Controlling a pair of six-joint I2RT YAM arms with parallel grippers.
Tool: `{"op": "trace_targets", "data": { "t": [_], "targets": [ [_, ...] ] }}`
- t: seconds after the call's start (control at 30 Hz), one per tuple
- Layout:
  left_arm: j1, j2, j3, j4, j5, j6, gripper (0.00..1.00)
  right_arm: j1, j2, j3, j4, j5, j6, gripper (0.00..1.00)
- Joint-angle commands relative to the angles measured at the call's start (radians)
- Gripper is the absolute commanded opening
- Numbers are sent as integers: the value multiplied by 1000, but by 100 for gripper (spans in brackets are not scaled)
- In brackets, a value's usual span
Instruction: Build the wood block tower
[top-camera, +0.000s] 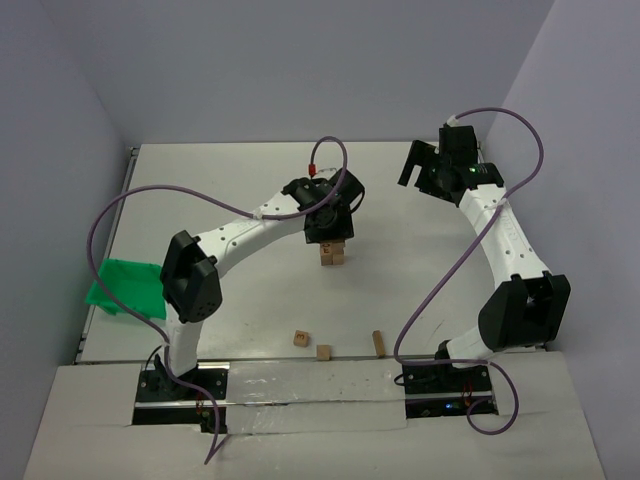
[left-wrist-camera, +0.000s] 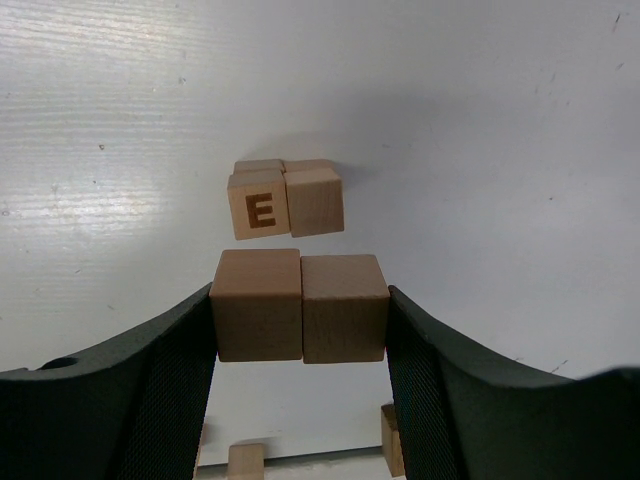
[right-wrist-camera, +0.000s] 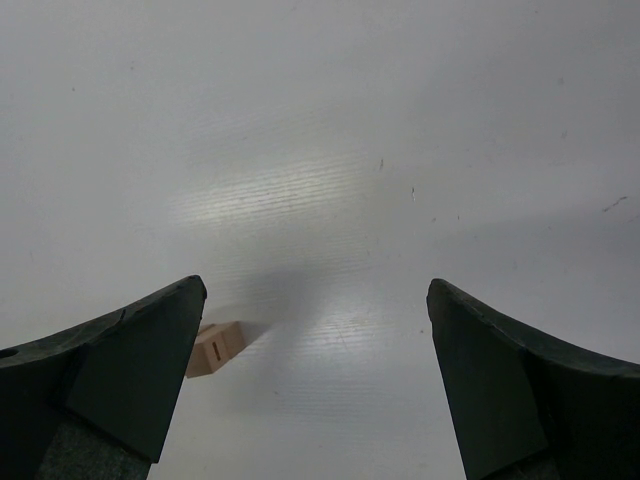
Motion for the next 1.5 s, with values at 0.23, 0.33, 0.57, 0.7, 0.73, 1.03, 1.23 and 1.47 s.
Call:
{"op": "trace_targets", "data": {
  "t": [0.23, 0.33, 0.57, 0.7, 0.73, 1.03, 1.23, 1.47],
  "targets": [
    [31, 57, 32, 12, -10, -31, 0, -8, -34, 16, 23, -27, 10, 100],
    [35, 67, 36, 14, -5, -26, 0, -10, -37, 14, 26, -27, 11, 100],
    [36, 90, 40, 20, 13, -18, 0, -12, -35, 14, 24, -38, 11, 100],
    [38, 100, 44, 23, 27, -13, 1, -13, -34, 15, 22, -45, 11, 100],
    [38, 103, 45, 24, 30, -11, 2, -13, -34, 15, 22, -46, 11, 100],
    [38, 127, 68, 25, 37, -4, 6, -14, -37, 8, 22, -57, 13, 100],
    [38, 133, 81, 23, 39, -2, 8, -14, -40, 0, 27, -62, 13, 100],
    [38, 138, 93, 24, 38, 0, 10, -14, -36, -2, 28, -70, 14, 100]
  ]
}}
